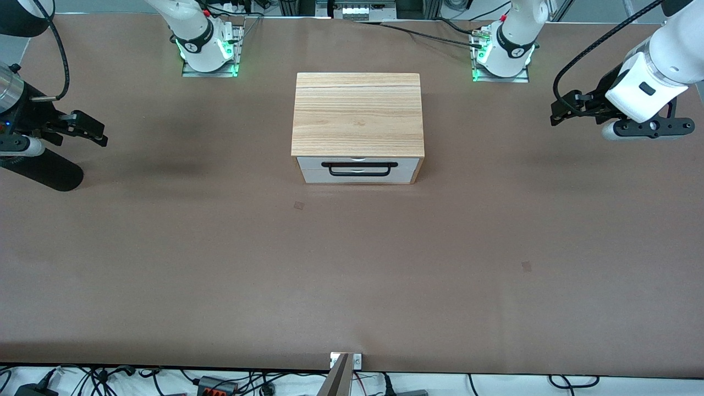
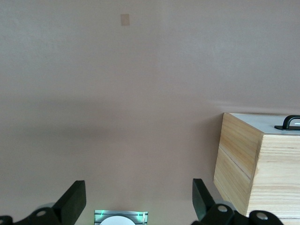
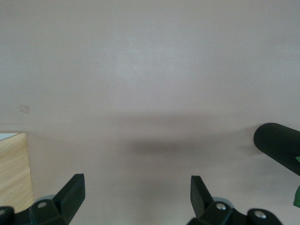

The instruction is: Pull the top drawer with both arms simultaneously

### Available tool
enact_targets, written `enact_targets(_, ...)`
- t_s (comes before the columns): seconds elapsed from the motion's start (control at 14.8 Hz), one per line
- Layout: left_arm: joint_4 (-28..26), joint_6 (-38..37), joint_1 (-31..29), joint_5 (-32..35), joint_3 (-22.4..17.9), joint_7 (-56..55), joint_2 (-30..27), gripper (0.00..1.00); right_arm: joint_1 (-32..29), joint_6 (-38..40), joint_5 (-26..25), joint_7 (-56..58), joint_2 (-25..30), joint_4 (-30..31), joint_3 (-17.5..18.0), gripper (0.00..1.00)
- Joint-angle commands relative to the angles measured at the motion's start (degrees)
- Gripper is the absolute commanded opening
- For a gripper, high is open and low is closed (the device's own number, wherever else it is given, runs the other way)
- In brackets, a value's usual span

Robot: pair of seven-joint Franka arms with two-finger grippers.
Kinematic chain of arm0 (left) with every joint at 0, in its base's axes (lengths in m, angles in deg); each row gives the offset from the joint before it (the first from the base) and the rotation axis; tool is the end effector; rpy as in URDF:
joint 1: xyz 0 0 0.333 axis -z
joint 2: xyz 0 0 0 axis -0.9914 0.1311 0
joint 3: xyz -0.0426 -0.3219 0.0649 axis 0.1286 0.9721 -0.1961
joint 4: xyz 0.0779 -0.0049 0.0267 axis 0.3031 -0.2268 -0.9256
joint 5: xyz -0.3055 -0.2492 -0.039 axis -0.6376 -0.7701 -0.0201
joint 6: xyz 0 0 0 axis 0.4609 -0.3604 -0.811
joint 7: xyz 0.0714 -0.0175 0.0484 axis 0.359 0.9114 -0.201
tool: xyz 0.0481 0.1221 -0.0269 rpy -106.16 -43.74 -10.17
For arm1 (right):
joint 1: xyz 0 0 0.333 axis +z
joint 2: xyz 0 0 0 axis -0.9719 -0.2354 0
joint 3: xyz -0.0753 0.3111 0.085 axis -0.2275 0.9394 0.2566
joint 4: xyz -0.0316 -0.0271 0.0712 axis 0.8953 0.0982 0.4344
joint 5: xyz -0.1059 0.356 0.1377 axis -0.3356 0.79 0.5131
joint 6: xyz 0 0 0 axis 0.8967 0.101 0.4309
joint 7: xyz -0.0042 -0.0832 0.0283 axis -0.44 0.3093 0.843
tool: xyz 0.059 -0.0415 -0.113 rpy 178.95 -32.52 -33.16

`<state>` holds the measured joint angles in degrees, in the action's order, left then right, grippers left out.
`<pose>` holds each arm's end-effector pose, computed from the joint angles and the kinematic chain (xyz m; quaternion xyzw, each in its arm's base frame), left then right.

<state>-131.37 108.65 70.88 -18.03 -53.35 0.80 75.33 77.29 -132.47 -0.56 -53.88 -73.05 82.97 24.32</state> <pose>0.5221 -0.0678 0.5802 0.9968 0.0375 -0.0675 0.0211 0.5514 -0.0152 0.5517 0.9999 -0.0037 -0.0092 0.0015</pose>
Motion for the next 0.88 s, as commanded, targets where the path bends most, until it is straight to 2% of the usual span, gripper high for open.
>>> enact_targets(0.0,1.59,-1.34,-0.72,-0.82,0.21,1.19,0.55,1.0,-0.47,0.64,-0.59,1.01,-0.06,-0.69,0.36,1.0)
enact_targets(0.81,1.59,-1.42,-1.07,-0.91,0.21,1.01,1.69,1.0,-0.47,0.64,-0.59,1.19,-0.14,-0.69,0.28,1.0)
